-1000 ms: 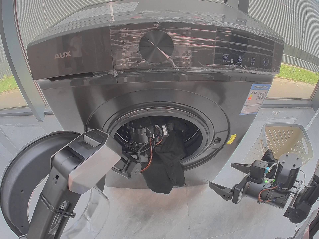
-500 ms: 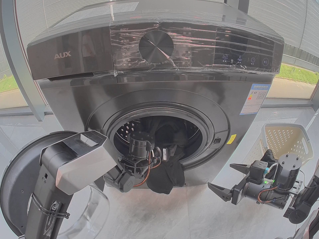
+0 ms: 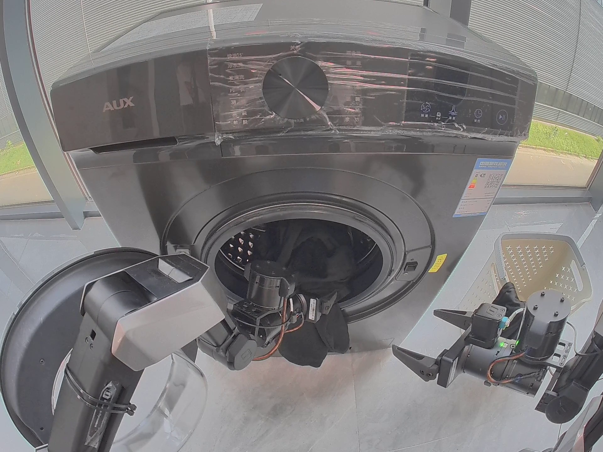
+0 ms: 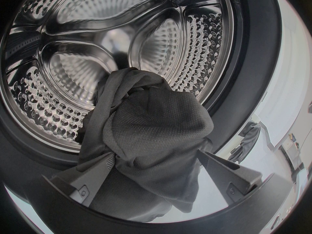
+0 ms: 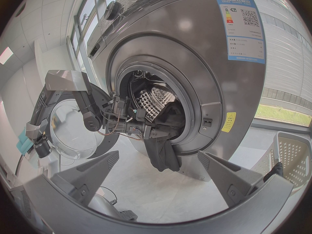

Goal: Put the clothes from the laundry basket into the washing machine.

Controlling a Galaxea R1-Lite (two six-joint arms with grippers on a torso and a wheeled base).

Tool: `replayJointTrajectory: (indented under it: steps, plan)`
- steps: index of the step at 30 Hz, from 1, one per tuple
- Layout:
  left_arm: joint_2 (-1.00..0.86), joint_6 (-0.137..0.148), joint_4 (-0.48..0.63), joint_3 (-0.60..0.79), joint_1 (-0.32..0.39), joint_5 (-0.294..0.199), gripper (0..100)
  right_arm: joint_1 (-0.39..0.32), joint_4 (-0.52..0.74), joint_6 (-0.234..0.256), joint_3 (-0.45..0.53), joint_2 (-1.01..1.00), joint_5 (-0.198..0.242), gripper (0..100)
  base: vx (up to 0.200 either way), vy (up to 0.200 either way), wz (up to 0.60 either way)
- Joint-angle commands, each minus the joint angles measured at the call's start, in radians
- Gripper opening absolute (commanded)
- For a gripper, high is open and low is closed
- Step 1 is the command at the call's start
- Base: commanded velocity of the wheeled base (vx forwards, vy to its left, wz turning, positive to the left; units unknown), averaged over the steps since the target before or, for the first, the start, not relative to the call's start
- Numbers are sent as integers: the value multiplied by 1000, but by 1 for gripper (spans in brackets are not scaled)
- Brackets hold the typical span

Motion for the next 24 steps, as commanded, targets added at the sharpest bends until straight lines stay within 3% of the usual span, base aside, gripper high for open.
replayJointTrajectory:
  steps: [1, 6, 7, 12, 24]
  plan:
    - [45, 8, 7, -39, 3, 1, 100, 1, -1, 0, 0, 1, 0, 100, 0, 0, 0]
    - [64, 8, 19, -54, 5, 11, 100, 1, -1, 0, 0, 0, 0, 100, 0, 0, 0]
    - [65, 8, 17, -57, 5, 12, 0, 1, -1, 0, 0, 0, 0, 100, 0, 0, 0]
    - [70, 7, 7, -89, 17, 21, 0, 1, -1, -2, -2, 0, 0, 100, 0, 0, 0]
    - [82, -24, -79, -319, 66, 152, 0, 49, -1, 6, -5, -3, -6, 100, 0, 0, 0]
